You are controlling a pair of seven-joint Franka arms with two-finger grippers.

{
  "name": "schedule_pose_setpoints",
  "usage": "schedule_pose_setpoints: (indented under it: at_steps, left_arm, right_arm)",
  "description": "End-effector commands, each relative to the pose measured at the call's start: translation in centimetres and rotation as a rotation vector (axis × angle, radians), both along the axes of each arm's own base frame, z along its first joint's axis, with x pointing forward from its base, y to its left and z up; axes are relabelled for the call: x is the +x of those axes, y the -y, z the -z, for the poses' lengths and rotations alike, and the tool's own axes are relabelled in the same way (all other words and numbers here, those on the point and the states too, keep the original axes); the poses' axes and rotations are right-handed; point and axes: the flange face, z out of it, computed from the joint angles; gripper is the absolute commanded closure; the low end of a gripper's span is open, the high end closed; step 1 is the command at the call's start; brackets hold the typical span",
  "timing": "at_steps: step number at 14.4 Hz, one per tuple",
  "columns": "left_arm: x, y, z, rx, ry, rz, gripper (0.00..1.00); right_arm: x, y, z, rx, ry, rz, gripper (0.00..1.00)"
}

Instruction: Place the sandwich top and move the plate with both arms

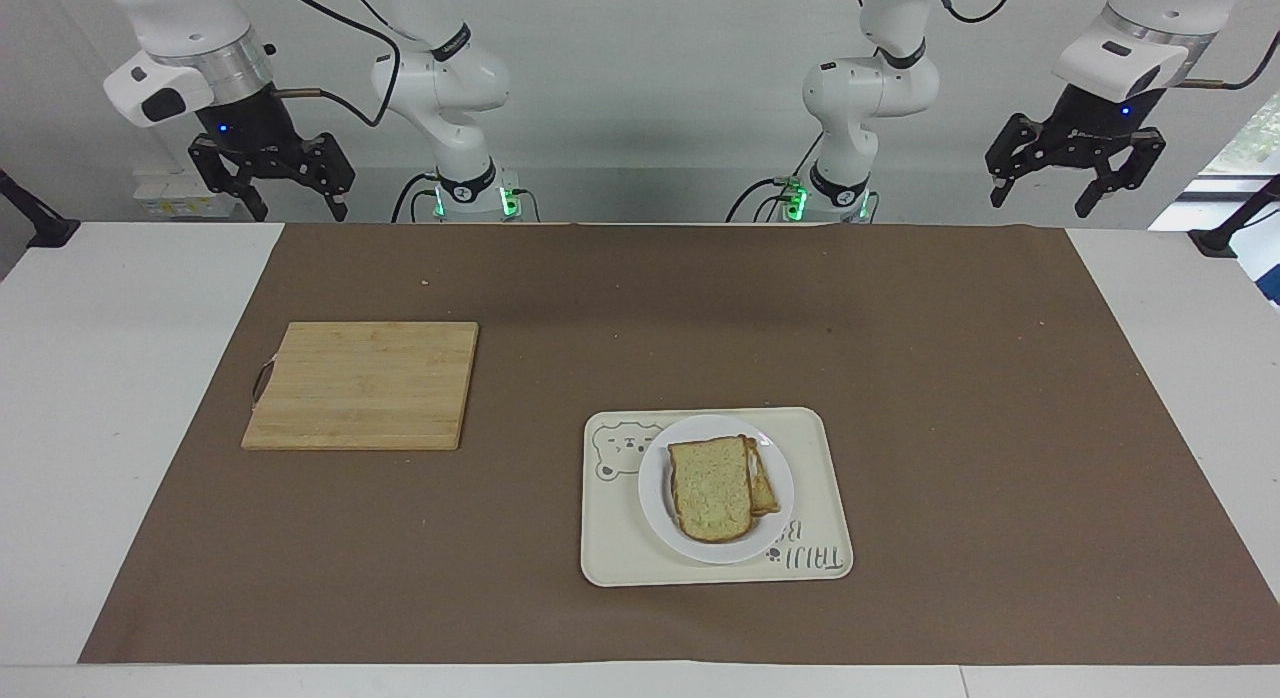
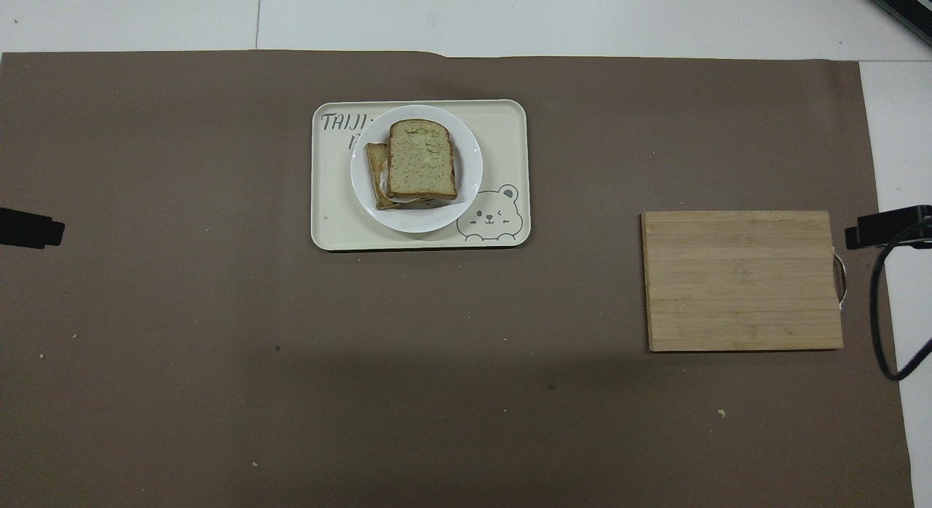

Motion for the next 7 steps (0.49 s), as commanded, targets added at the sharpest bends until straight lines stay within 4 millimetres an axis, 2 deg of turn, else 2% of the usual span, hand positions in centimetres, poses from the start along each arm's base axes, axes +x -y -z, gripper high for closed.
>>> schedule_pose_setpoints:
  at_steps: [1,7]
  left_arm:
    - [-0.5,0.09,-0.21,0.008,-0.01,-0.015,0.0]
    - [-0.57,0.24,-0.14,0.009,-0.013,-0.012,0.0]
  right_arm:
    - [-0.58,0.4,-0.11,-0.02,0.005,-0.023,0.0]
    - [-0.58,0.41,-0.11,-0.022,0.005,-0.021,0.0]
